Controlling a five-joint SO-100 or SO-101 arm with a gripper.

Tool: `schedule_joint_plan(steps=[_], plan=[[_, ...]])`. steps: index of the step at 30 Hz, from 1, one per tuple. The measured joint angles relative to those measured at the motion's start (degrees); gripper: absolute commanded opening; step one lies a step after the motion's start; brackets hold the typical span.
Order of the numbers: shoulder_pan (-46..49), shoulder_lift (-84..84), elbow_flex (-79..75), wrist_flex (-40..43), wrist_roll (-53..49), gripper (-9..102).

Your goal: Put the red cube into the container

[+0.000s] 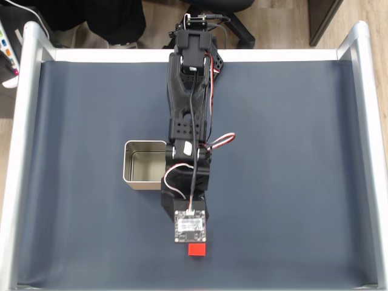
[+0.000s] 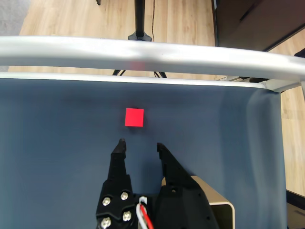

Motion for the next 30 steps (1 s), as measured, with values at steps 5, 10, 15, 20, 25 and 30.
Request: schedule_joint_plan(steps=[5, 10, 15, 20, 25, 30], plan=[[0.26, -4.57, 0.00, -5.98, 1.58, 26], [0.09, -8.26, 0.00, -10.99, 2.81, 26], [0.18, -10.99, -0.18, -13.97, 3.43, 27], [0.18, -14.06, -2.46, -15.29, 4.22, 26], [-0.35, -16.08, -3.96, -16.35, 4.83, 26], [-2.11, -17.93, -5.80, -16.79, 4.83, 25]])
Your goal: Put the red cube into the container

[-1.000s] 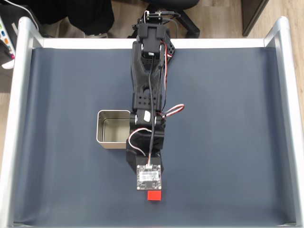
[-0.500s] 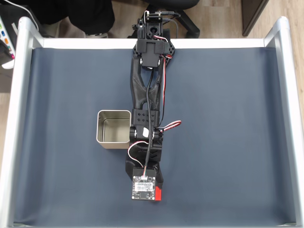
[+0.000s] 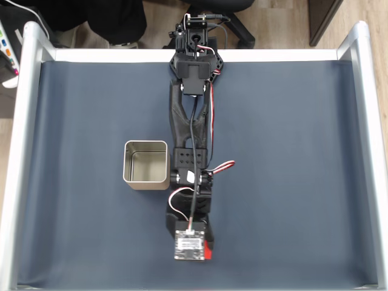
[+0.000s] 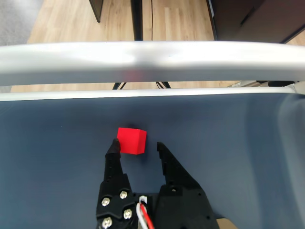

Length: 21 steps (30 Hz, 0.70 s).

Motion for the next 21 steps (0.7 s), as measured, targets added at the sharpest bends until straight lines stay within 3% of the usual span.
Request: schedule_joint_plan(steps=[21], plan=[[0.35, -0.26, -0.79, 0.35, -3.52, 28]])
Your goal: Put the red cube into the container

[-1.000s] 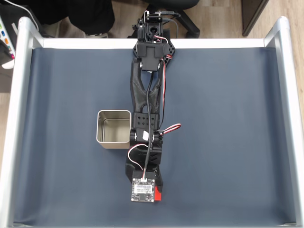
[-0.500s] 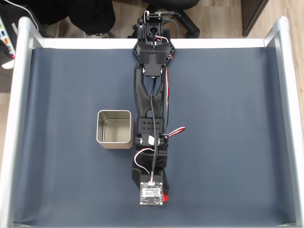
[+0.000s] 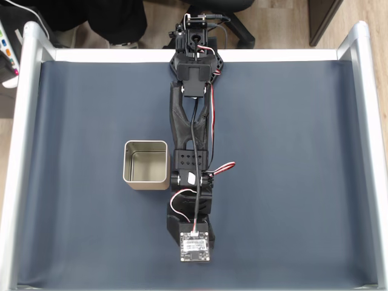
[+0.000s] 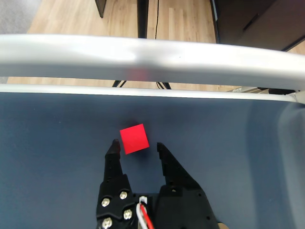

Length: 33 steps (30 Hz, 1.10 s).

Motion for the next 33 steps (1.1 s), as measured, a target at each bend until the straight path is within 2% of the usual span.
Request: schedule_joint_plan(steps=[19, 33], plan=[[-0.53, -3.96, -1.05, -5.10, -2.81, 26], [-1.49, -4.48, -1.05, -6.50, -2.99, 11]])
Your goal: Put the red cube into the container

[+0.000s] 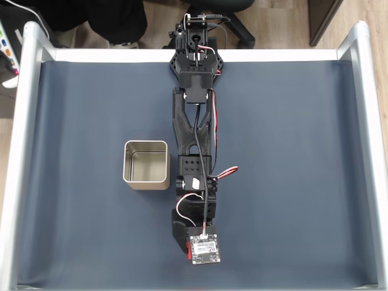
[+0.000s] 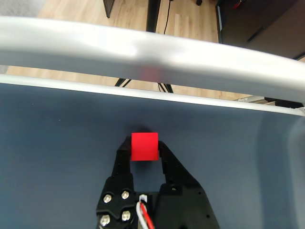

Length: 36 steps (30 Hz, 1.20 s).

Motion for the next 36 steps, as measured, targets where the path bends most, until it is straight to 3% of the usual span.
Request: schedule_joint_plan(steps=[15, 27, 36], plan=[[0.62, 2.11, 4.04, 0.26, -1.85, 0], [0.62, 14.85, 4.75, 9.84, 6.77, 0], [1.49, 29.44, 8.00, 22.50, 7.73, 0]])
